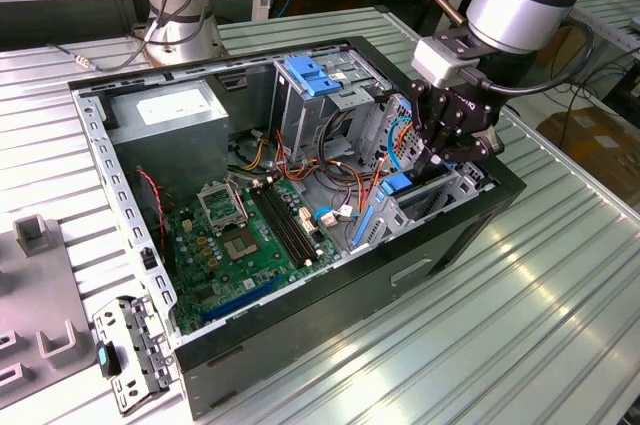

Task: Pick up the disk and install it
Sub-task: 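Insert the first disk wire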

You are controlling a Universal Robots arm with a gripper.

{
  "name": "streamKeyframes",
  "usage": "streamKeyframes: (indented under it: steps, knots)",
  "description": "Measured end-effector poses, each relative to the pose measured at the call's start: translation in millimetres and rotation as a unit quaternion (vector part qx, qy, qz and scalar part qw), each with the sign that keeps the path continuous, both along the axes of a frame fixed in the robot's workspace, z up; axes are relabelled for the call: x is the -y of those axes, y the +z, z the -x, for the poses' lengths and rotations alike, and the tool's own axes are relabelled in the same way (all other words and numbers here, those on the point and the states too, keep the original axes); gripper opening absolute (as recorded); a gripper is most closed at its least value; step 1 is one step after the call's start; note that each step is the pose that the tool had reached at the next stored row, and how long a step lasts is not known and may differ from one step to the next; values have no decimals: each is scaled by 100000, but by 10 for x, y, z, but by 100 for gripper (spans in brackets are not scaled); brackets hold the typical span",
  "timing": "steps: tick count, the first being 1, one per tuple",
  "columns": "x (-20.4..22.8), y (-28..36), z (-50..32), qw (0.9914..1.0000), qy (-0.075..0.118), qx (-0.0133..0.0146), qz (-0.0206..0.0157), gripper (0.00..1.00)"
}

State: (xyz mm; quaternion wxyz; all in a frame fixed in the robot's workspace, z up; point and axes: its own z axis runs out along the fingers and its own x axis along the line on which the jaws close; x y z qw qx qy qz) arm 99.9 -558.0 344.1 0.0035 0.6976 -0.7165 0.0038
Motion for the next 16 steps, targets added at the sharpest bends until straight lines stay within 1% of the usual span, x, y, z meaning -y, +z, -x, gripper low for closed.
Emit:
streamKeyframes:
  steps: [4,6,7,8,9,13,14,16]
  knots:
    - [0,3,-2,100000,201,-2,4,11]
    - [0,7,-4,99986,1665,-14,-5,11]
    - [0,7,-4,99969,2487,-14,-6,11]
    - [0,8,-4,99914,4151,-12,0,11]
    - [0,9,-8,99875,5002,-15,7,11]
    - [-8,7,-97,99852,5433,-15,0,11]
    - [-8,8,-103,99841,5635,-17,4,11]
    - [-8,24,-105,99749,7074,-16,11,11]
